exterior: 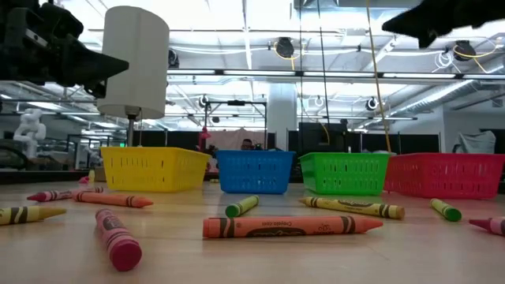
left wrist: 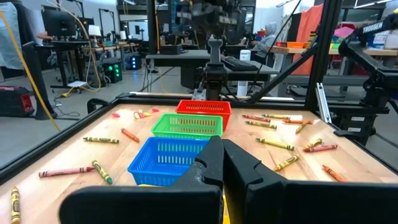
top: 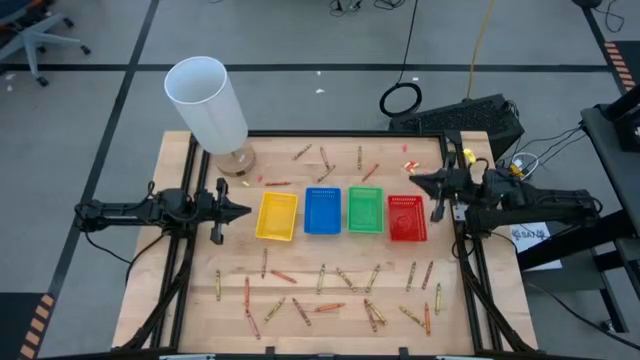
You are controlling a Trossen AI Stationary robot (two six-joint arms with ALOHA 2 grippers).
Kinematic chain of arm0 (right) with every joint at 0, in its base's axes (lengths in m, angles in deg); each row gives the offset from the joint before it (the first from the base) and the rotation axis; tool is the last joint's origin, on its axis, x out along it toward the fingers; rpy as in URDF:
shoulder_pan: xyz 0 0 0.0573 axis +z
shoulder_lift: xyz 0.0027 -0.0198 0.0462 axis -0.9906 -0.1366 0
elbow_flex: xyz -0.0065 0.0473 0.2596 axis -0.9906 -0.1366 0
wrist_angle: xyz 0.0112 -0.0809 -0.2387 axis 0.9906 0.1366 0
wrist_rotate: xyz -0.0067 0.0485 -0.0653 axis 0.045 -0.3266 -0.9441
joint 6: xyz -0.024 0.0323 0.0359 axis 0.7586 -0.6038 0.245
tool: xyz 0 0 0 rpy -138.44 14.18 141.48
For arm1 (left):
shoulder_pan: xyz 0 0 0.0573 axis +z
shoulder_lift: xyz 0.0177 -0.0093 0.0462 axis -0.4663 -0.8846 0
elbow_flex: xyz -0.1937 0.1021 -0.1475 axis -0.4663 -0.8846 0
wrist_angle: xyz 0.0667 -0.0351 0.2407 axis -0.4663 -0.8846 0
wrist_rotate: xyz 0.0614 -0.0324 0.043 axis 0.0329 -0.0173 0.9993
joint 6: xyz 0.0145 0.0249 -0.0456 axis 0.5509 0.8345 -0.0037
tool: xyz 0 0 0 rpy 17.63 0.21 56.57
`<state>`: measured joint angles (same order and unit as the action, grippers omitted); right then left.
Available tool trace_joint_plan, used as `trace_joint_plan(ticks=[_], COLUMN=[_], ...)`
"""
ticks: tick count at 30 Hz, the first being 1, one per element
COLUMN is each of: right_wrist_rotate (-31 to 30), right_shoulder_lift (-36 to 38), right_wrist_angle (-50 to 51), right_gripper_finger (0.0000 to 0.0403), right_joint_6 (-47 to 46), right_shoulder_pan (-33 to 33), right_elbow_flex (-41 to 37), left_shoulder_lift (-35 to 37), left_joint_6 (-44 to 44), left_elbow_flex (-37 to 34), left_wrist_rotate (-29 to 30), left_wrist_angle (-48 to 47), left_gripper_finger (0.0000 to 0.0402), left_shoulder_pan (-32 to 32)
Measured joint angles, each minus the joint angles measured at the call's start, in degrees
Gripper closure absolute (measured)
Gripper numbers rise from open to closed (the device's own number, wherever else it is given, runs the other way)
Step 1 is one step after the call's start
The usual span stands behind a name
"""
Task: Sort crayons
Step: Put the green crayon into the yellow bin
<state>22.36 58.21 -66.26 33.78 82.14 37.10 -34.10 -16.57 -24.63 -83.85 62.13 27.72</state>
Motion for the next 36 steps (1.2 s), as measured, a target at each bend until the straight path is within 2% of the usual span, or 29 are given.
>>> trace_joint_plan(ticks=[4, 7, 17, 23, 26, 30, 36], right_wrist_rotate=[-5.88, -7.42, -7.40, -7.35, -6.01, -0.05, -0.05], right_shoulder_lift=[-6.50, -11.16, -26.39, -33.55, -35.55, -37.23, -40.82], right_wrist_angle=[2.46, 2.86, 14.23, 23.24, 25.54, 27.15, 22.06], right_gripper_finger=[0.0403, 0.0403, 0.0403, 0.0403, 0.0403, 0.0403, 0.0403], right_joint_6=[1.16, 2.95, 4.83, 2.95, 0.66, -0.20, 3.42], right_shoulder_pan=[0.00, -0.12, -3.86, -7.49, -9.66, -12.27, -15.01], right_elbow_flex=[7.86, 13.35, 32.22, 40.61, 42.02, 41.23, 37.44], left_shoulder_lift=[0.00, 0.00, 0.00, 0.00, 0.00, 0.00, 0.00], left_joint_6=[0.01, 0.02, 0.02, 0.02, 0.02, 0.02, 0.02], left_elbow_flex=[0.00, 0.01, -0.01, -0.01, -0.01, 0.01, -0.01], left_wrist_rotate=[0.67, 1.28, 1.49, 1.49, 1.50, 1.53, 1.79], left_wrist_angle=[0.09, 0.11, 0.17, 0.17, 0.21, 0.28, 0.34], left_gripper_finger=[0.0402, 0.0402, 0.0402, 0.0402, 0.0402, 0.0402, 0.0402], left_shoulder_pan=[0.00, 0.00, 0.00, 0.00, 0.00, 0.00, 0.00])
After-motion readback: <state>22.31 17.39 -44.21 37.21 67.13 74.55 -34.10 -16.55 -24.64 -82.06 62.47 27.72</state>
